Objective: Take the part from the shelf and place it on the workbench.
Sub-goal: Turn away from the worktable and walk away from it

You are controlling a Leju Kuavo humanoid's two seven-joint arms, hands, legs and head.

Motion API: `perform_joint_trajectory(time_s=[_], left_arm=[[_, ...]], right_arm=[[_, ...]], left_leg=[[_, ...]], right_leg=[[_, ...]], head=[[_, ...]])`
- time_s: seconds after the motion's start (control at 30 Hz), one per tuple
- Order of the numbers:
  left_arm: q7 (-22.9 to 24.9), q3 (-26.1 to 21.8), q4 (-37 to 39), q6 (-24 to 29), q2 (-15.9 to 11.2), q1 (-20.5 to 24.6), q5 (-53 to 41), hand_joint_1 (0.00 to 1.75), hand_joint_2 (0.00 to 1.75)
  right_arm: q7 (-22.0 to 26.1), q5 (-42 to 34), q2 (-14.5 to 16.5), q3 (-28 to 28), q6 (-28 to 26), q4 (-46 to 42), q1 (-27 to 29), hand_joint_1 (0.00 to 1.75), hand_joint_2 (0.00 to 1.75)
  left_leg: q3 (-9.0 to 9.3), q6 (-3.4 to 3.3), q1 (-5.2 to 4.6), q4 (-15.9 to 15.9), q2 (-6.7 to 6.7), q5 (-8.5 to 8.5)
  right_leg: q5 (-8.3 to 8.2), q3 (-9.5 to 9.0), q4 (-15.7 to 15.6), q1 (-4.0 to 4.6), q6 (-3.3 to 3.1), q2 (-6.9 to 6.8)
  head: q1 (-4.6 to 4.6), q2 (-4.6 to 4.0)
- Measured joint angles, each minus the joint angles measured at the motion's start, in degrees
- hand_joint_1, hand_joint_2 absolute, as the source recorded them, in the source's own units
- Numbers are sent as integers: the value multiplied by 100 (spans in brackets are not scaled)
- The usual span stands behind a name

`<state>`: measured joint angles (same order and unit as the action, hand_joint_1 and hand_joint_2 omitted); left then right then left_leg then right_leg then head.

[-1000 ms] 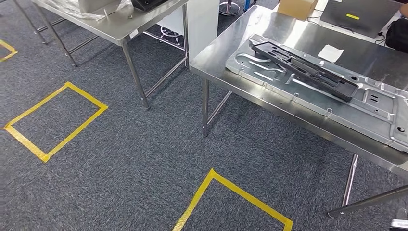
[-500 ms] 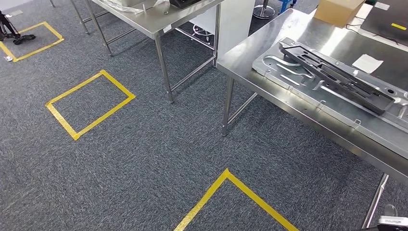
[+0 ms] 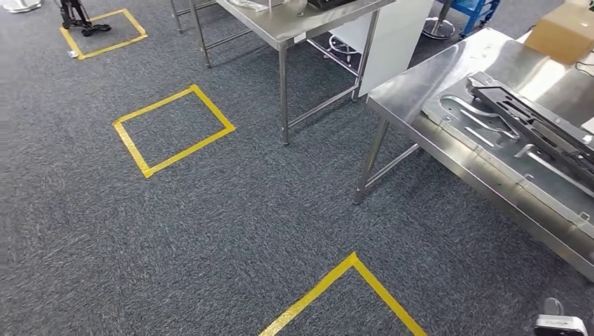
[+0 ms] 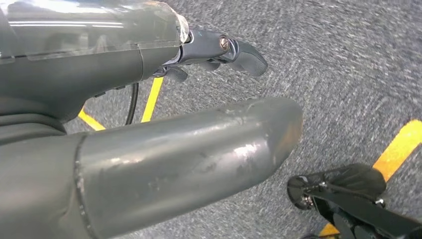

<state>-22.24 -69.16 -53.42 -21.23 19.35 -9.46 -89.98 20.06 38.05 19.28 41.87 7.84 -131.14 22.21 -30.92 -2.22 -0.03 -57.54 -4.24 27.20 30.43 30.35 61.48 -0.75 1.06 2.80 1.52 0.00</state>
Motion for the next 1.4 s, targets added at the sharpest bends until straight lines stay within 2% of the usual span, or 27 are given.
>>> perform_joint_trajectory(time_s=[0.07, 0.13, 0.2, 0.27, 0.33, 0.37, 0.4, 0.47, 0.53, 0.57, 0.63, 0.67, 0.73, 0.8, 0.83, 0.87, 0.9, 0.93, 1.0, 1.03, 1.1, 1.17, 1.2, 1.27, 1.33, 1.37, 1.4], left_arm=[[6, 1, 0, 15, 4, 9, 0, 0, 0], [11, -2, 0, 20, 3, -1, 0, 0, 0], [15, -5, -1, 22, 1, -13, 0, 0, 0], [21, -3, -2, 20, -5, -4, 0, 0, 0], [28, 1, -2, 16, -9, 4, 0, 0, 0], [32, 1, -2, 15, -9, 3, 0, 0, 0], [35, 1, -2, 15, -11, 2, 0, 0, 0], [37, 4, -2, 27, -19, 4, 0, 0, 0], [30, 24, 2, 62, -32, 17, 0, 0, 0], [24, 36, 9, 91, -40, 25, 0, 0, 0], [15, 55, 57, 175, -65, 31, 0, 0, 0], [14, 62, 99, 227, -83, 30, 0, 0, 0], [14, 83, 197, 324, -125, 40, -1, 0, 0], [14, 108, 280, 385, -164, 58, -2, 0, 0], [14, 116, 310, 398, -179, 59, -2, 0, 0], [14, 123, 335, 406, -191, 52, -2, 0, 0], [14, 126, 357, 408, -201, 44, -2, 0, 0], [14, 128, 376, 409, -208, 39, -2, 0, 0], [14, 139, 399, 409, -218, 43, -2, 0, 0], [14, 148, 405, 409, -221, 49, -2, 0, 0], [14, 162, 416, 409, -227, 54, -2, 0, 0], [14, 167, 427, 409, -235, 44, -2, 0, 0], [14, 167, 432, 409, -240, 40, -2, 0, 0], [15, 169, 436, 409, -255, 54, -2, 0, 0], [15, 173, 443, 409, -265, 74, -2, 0, 0], [15, 173, 449, 409, -268, 73, -2, 0, 0], [15, 173, 455, 409, -270, 66, -2, 0, 0]], right_arm=[[-2, -13, -11, -86, 59, 3, 20, 0, 0], [-2, -16, -27, -179, 82, 6, 32, 0, 0], [18, -11, -41, -302, 55, 7, 57, 0, 0], [14, -20, -84, -514, -62, 7, 143, 0, 0], [-112, -46, -186, -868, -300, 14, 257, 0, 0], [-243, -56, -262, -1111, -464, 28, 310, 0, 0], [-412, -60, -352, -1375, -639, 57, 356, 0, 0], [-874, -105, -563, -1931, -980, 195, 431, 0, 0], [-1372, -257, -742, -2369, -1200, 506, 477, 0, 0], [-1556, -387, -798, -2507, -1250, 758, 485, 0, 0], [-1698, -681, -849, -2613, -1272, 1536, 450, 0, 0], [-1666, -781, -853, -2581, -1253, 2035, 404, 0, 0], [-1489, -787, -848, -2354, -1158, 3213, 286, 0, 0], [-1265, -589, -826, -1930, -986, 4362, 191, 0, 0], [-1185, -466, -800, -1694, -891, 4804, 159, 0, 0], [-1135, -337, -765, -1470, -789, 5155, 133, 0, 0], [-1121, -217, -719, -1275, -686, 5399, 103, 0, 0], [-1129, -101, -668, -1101, -579, 5580, 71, 0, 0], [-1165, 89, -561, -822, -391, 5796, -9, 0, 0], [-1181, 149, -505, -702, -329, 5866, -49, 0, 0], [-1206, 211, -413, -496, -261, 5963, -116, 0, 0], [-1215, 226, -349, -365, -241, 6018, -161, 0, 0], [-1215, 228, -324, -318, -236, 6040, -179, 0, 0], [-1215, 233, -283, -239, -233, 6081, -197, 0, 0], [-1220, 243, -250, -170, -229, 6126, -200, 0, 0], [-1226, 257, -236, -139, -221, 6151, -207, 0, 0], [-1241, 284, -225, -110, -207, 6172, -218, 0, 0]], left_leg=[[-58, 61, 2, -25, -120, -17], [-111, 137, 11, -27, -207, -45], [-197, 193, 4, -185, -45, 68], [-463, 239, 13, -767, 238, 421], [-784, 286, 47, -1455, 339, 721], [-837, 307, 62, -1585, 357, 724], [-783, 322, 76, -1499, 379, 623], [-400, 337, 92, -791, 526, 277], [-84, 297, 74, -201, 666, 92], [-39, 264, 62, -97, 684, 83], [-50, 185, 56, -76, 573, 58], [-45, 146, 63, -47, 528, 37], [-35, 62, 77, 14, 438, -13], [-63, 18, 62, 30, 326, -40], [-77, 10, 49, 27, 259, -44], [-82, 8, 38, 24, 194, -46], [-81, 8, 30, 18, 133, -46], [-76, 11, 27, 10, 75, -45], [-75, 38, 18, -18, -27, -36], [-83, 68, 13, -29, -73, -34], [-111, 141, 8, -32, -157, -43], [-137, 206, 16, -42, -180, -44], [-174, 230, 16, -124, -91, 21], [-390, 270, 19, -631, 193, 359], [-732, 313, 30, -1403, 340, 757], [-828, 328, 39, -1649, 361, 837], [-821, 335, 46, -1688, 376, 808]], right_leg=[[-86, -129, -370, 13, -47, 155], [-83, -135, -437, 12, -83, 69], [-122, -163, -510, -10, -148, -66], [-134, -183, -547, -8, -200, -233], [-121, -182, -539, 9, -217, -395], [-111, -182, -531, 11, -214, -470], [-98, -186, -519, 9, -203, -538], [-58, -204, -482, 4, -162, -659], [-8, -223, -443, 27, -97, -761], [5, -233, -437, 44, -65, -805], [9, -262, -458, 51, -6, -876], [34, -276, -448, 42, 29, -831], [260, -167, -168, 9, 85, -584], [650, 188, 556, -11, 102, -354], [782, 378, 916, -14, 101, -317], [808, 503, 1128, -14, 96, -300], [704, 523, 1111, -13, 85, -287], [503, 433, 869, -13, 70, -263], [85, 108, 101, -20, 36, -65], [-25, -8, -175, -18, 16, 30], [-61, -76, -352, 5, -22, 108], [-98, -87, -386, 4, -94, -14], [-117, -95, -411, 0, -143, -79], [-142, -98, -450, 2, -222, -238], [-137, -86, -450, 29, -248, -401], [-134, -82, -449, 39, -250, -481], [-130, -80, -446, 46, -249, -555]], head=[[0, 0], [1, 0], [-15, 0], [-45, 0], [-60, 0], [-61, 0], [-62, 0], [-63, 0], [-63, 0], [-61, 0], [-58, 0], [-54, 0], [-34, 0], [-13, 0], [-10, 0], [-9, 0], [-9, 0], [-10, 0], [-9, 0], [-9, 0], [-13, 0], [-16, 0], [-24, 0], [-55, 0], [-80, 0], [-80, 0], [-81, 0]])
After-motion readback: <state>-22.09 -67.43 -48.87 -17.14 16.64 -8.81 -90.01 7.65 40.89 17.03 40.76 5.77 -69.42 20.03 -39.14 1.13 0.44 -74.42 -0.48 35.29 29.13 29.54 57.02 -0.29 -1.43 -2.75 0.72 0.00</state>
